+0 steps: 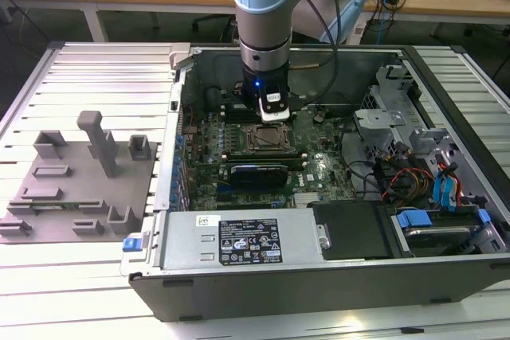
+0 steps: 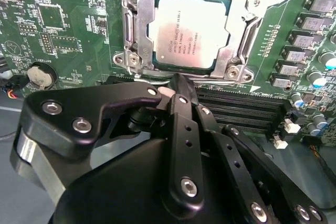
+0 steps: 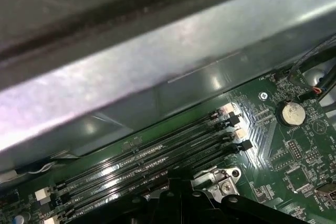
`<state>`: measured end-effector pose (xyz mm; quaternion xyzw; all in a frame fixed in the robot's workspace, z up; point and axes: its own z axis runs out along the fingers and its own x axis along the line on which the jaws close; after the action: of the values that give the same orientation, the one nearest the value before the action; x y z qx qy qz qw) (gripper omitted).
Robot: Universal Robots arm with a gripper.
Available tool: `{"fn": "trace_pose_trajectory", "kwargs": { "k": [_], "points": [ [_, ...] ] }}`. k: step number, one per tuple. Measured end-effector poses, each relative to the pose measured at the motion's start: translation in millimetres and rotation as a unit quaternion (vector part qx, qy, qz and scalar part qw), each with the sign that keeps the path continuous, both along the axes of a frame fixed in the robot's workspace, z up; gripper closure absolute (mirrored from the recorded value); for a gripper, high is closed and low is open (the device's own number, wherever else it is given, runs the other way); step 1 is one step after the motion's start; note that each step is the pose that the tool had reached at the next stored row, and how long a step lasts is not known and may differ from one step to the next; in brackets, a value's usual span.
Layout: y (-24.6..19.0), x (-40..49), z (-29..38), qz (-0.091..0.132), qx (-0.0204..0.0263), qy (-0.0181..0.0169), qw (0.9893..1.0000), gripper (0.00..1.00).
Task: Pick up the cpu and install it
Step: 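Install the first cpu locking lever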
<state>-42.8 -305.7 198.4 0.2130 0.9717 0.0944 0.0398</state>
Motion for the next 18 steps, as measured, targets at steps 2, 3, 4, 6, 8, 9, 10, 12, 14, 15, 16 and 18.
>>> {"fn": "trace_pose_trajectory", "kwargs": {
  "k": [2, 3, 4, 6, 8, 9, 10, 12, 14, 15, 16, 18],
  "points": [
    [-0.2, -0.1, 1.6, 0.000, -0.0005, 0.0000, 1.0000, 0.89],
    [0.0, 0.0, 4.6, 0.000, 0.0000, 0.0000, 1.0000, 0.89],
    [0.0, 0.0, 7.7, 0.000, 0.0001, 0.0000, 1.0000, 0.89],
    [0.1, 0.1, 14.5, 0.000, 0.0001, -0.0001, 1.0000, 0.89],
    [0.2, -0.3, 17.6, 0.000, 0.0001, -0.0031, 1.0000, 0.89],
    [0.2, -1.0, 17.7, 0.000, 0.0006, -0.0066, 1.0000, 0.89],
    [0.4, -1.9, 17.7, 0.000, 0.0012, -0.0093, 1.0000, 0.89],
    [0.9, -4.0, 17.6, 0.000, 0.0017, -0.0136, 0.9999, 0.89],
    [1.0, -6.0, 17.7, 0.000, 0.0016, -0.0152, 0.9999, 0.89],
    [1.1, -7.3, 17.6, 0.000, 0.0016, -0.0161, 0.9999, 0.89],
    [1.2, -8.1, 17.6, 0.000, 0.0016, -0.0168, 0.9999, 0.89],
    [2.3, -10.7, 17.7, 0.000, 0.0017, -0.0195, 0.9998, 0.89]
  ]
}}
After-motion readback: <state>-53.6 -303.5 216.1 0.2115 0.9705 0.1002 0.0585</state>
